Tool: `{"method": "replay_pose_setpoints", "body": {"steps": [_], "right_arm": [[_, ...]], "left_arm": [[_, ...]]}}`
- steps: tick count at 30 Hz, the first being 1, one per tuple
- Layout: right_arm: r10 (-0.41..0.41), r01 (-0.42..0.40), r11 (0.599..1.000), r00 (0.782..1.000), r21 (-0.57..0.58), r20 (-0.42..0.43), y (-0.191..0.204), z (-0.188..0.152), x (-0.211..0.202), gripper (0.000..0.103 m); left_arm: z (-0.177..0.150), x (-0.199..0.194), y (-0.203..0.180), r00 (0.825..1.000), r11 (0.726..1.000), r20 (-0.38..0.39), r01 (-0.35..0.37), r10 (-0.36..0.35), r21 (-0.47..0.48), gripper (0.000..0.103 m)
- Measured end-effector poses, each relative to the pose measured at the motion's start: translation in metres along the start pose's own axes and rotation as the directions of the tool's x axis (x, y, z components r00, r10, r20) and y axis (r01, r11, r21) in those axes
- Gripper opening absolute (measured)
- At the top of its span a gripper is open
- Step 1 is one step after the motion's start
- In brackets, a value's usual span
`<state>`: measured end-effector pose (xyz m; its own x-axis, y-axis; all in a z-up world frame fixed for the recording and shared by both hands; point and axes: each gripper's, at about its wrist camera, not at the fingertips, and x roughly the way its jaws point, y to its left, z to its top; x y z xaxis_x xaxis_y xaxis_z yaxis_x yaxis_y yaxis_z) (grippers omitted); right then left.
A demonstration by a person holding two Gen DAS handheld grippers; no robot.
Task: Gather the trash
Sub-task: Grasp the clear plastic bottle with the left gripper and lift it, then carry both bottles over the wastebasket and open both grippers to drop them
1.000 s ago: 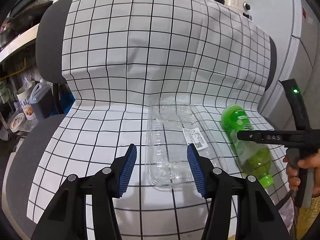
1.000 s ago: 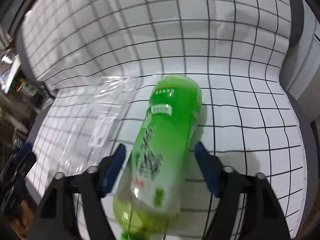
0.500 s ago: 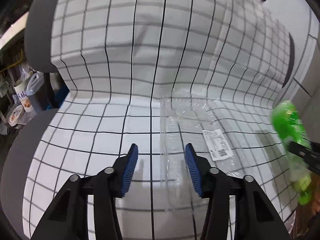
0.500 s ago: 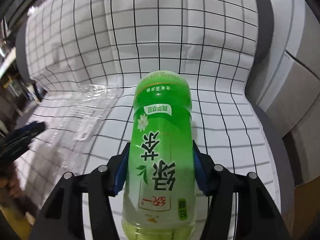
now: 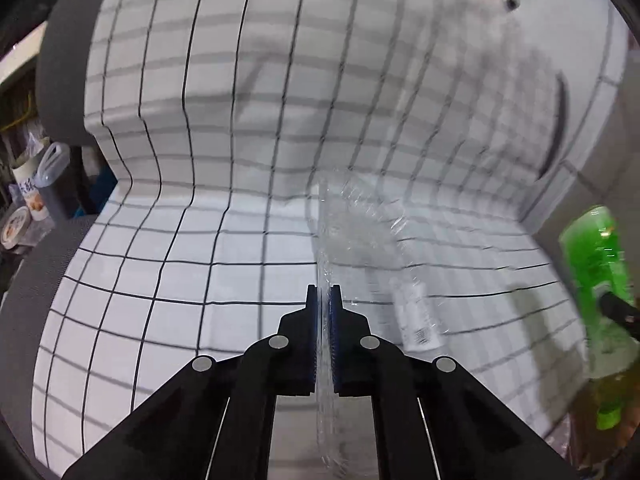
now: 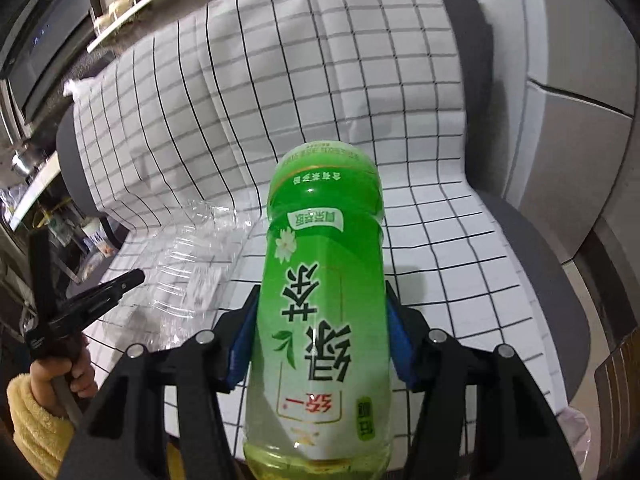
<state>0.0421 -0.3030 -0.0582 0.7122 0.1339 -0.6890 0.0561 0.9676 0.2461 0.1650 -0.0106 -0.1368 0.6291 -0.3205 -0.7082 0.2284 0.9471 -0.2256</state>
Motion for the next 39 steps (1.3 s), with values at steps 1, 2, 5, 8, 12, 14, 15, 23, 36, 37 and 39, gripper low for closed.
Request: {"method": "replay_pose_setpoints", "body": {"steps": [1, 2, 5, 8, 12, 14, 15, 23, 36, 37, 39], "right_arm": [[-0.001, 0.0, 1.0, 1.0, 0.007, 0.017, -0.002, -0.003, -0.01, 0.056], [-0.002, 0.002, 1.0, 1.0, 0.013, 0.03, -0.004, -0.005, -0.018, 0.056], [-0.021, 0.017, 0.999, 0.997, 0.044, 0.076, -0.016, -0.017, -0.047, 0.056], [-0.062, 0.052, 0.995, 0.991, 0.083, 0.121, -0.033, -0.032, -0.077, 0.056], [-0.155, 0.135, 0.983, 0.974, 0.125, 0.164, -0.06, -0.057, -0.116, 0.056], [-0.215, 0.188, 0.97, 0.96, 0.157, 0.178, -0.076, -0.073, -0.138, 0.056], [-0.242, 0.211, 0.962, 0.953, 0.176, 0.181, -0.085, -0.082, -0.149, 0.056], [-0.445, 0.36, 0.852, 0.881, 0.38, 0.162, -0.167, -0.161, -0.225, 0.056], [-0.506, 0.377, 0.75, 0.857, 0.543, 0.103, -0.25, -0.216, -0.247, 0.056], [-0.508, 0.382, 0.747, 0.856, 0.544, 0.096, -0.252, -0.219, -0.245, 0.056], [-0.506, 0.387, 0.746, 0.859, 0.542, 0.082, -0.254, -0.224, -0.242, 0.056]], "left_arm": [[-0.002, -0.014, -0.007, 1.0, 1.0, 0.021, 0.019, -0.019, 0.011, 0.005], [-0.003, -0.023, -0.013, 0.999, 0.999, 0.035, 0.04, -0.041, 0.019, 0.005], [-0.013, -0.054, -0.041, 0.992, 0.992, 0.071, 0.102, -0.108, 0.077, 0.005], [-0.028, -0.072, -0.078, 0.981, 0.974, 0.075, 0.166, -0.179, 0.152, 0.005], [-0.049, -0.083, -0.133, 0.959, 0.931, 0.051, 0.257, -0.278, 0.258, 0.006], [-0.062, -0.085, -0.164, 0.946, 0.903, 0.03, 0.298, -0.322, 0.311, 0.006], [-0.069, -0.086, -0.177, 0.94, 0.889, 0.016, 0.317, -0.341, 0.332, 0.006], [-0.145, -0.069, -0.292, 0.859, 0.716, -0.212, 0.507, -0.466, 0.48, 0.006], [-0.211, -0.019, -0.427, 0.797, 0.576, -0.407, 0.603, -0.446, 0.551, 0.036], [-0.213, -0.014, -0.432, 0.813, 0.591, -0.398, 0.583, -0.425, 0.558, 0.058], [-0.215, -0.008, -0.432, 0.819, 0.603, -0.393, 0.573, -0.418, 0.555, 0.058]]}}
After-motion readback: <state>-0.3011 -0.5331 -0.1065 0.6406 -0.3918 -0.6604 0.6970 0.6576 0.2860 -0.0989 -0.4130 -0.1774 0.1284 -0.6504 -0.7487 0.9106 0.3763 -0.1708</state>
